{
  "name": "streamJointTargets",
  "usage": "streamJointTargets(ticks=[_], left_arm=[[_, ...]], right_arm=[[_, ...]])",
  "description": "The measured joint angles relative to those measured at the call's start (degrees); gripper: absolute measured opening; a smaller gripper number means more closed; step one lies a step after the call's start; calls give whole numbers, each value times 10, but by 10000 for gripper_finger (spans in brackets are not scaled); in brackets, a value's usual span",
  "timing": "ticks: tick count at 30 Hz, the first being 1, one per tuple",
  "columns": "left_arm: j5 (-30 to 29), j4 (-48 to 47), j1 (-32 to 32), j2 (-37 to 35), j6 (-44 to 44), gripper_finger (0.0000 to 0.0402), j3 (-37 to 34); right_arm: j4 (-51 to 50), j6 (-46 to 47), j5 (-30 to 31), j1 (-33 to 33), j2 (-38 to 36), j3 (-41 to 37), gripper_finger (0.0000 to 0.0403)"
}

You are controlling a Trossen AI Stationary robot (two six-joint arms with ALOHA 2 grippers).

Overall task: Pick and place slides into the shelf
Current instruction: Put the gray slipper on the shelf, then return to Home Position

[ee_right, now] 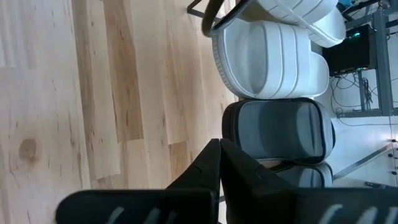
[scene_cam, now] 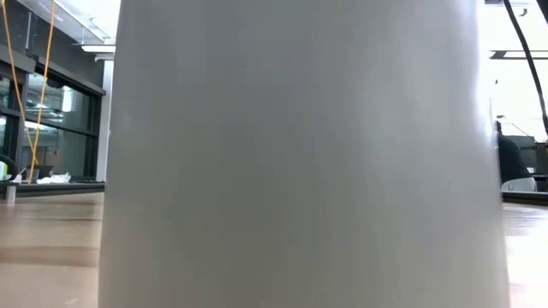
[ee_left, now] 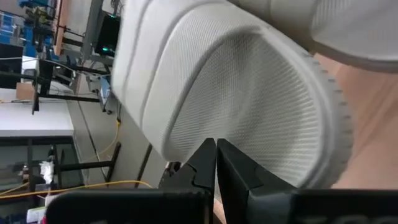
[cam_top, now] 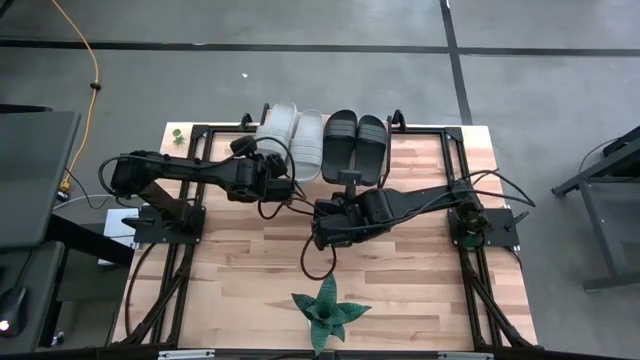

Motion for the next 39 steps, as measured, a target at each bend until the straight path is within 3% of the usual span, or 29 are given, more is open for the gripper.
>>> streamJointTargets(ticks=[9,15,19,30,39], left_arm=[[4,42,-5,0,-6,3,-8],[50,165,-15,0,68,1,-8],[45,192,-21,0,94,1,-8],[-37,112,-19,-18,88,18,-4],[-98,-23,-18,-37,29,70,54]], right_arm=[[7,0,3,0,0,0,0],[21,-14,9,-1,0,0,0],[20,-15,2,-1,0,0,0],[21,-15,1,0,0,0,0],[24,-16,0,-5,0,1,0]])
